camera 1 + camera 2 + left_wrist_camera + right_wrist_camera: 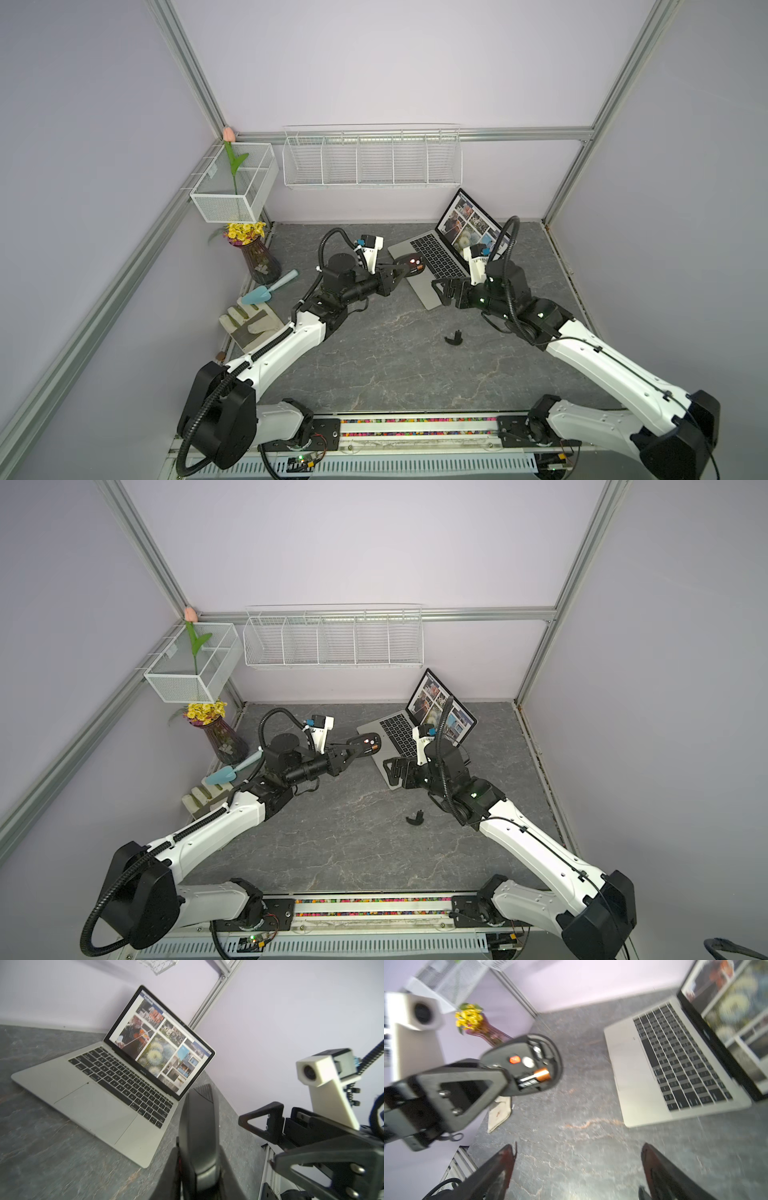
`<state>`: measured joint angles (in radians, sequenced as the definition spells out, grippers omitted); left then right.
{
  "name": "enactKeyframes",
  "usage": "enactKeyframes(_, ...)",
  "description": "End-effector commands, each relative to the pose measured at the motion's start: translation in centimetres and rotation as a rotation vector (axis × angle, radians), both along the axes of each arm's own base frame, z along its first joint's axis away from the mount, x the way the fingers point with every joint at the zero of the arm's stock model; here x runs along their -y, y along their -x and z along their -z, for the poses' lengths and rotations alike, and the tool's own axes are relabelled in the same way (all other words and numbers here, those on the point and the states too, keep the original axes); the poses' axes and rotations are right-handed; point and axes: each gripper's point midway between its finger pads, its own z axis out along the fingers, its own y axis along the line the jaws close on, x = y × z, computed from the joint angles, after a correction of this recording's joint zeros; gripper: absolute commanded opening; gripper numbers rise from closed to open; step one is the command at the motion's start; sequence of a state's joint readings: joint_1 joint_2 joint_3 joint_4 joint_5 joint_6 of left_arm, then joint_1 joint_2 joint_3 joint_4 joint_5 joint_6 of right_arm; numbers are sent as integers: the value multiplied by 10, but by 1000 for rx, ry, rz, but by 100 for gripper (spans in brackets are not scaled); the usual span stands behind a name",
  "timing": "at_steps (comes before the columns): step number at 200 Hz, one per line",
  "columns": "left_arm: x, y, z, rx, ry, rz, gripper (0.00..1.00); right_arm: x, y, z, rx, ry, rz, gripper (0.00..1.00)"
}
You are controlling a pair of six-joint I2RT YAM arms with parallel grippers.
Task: Insert the wireless mouse receiver into the laptop
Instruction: Adjust the mouse as needed.
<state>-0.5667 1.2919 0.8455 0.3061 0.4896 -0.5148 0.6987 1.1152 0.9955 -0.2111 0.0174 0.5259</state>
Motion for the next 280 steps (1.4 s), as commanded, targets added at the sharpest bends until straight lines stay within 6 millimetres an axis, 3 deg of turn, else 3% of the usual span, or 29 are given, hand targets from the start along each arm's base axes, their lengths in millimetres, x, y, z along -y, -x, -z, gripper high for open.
enactKeyframes(1,4,7,-61,196,94,-8,0,-21,-1,-43,150,-107,-70,97)
enactKeyframes(28,-6,9,-81,395,53,-128,0,-18,-5,-85,183,-349,-73,100)
enactKeyframes(40,-10,9,-91,464,73,-160,0,-10,-16,-98,121,-463,-45,90)
enactKeyframes(51,-12,11,-100,532,79,-188,0,-7,-25,-102,32,-546,-26,89)
enactKeyframes(73,-13,13,-115,661,76,-235,0,-15,-35,-111,-72,-650,-20,89)
enactKeyframes(95,-9,12,-124,713,82,-231,0,-28,-32,-149,-13,-801,-136,89)
enactKeyframes(107,-6,12,-126,725,90,-223,0,-33,-30,-158,-8,-827,-162,89)
enactKeyframes(170,11,19,-120,797,97,-172,0,-52,-35,-150,-44,-795,-143,89)
enactKeyframes(211,12,26,-119,825,113,-150,0,-51,-46,-140,-45,-775,-86,89)
enactKeyframes(238,12,24,-112,828,78,-159,0,-51,-48,-143,-33,-794,-83,100)
enactKeyframes(257,13,21,-106,821,49,-160,0,-49,-48,-145,-10,-798,-74,80)
enactKeyframes(280,15,21,-101,808,29,-145,0,-54,-47,-143,-3,-784,-100,68)
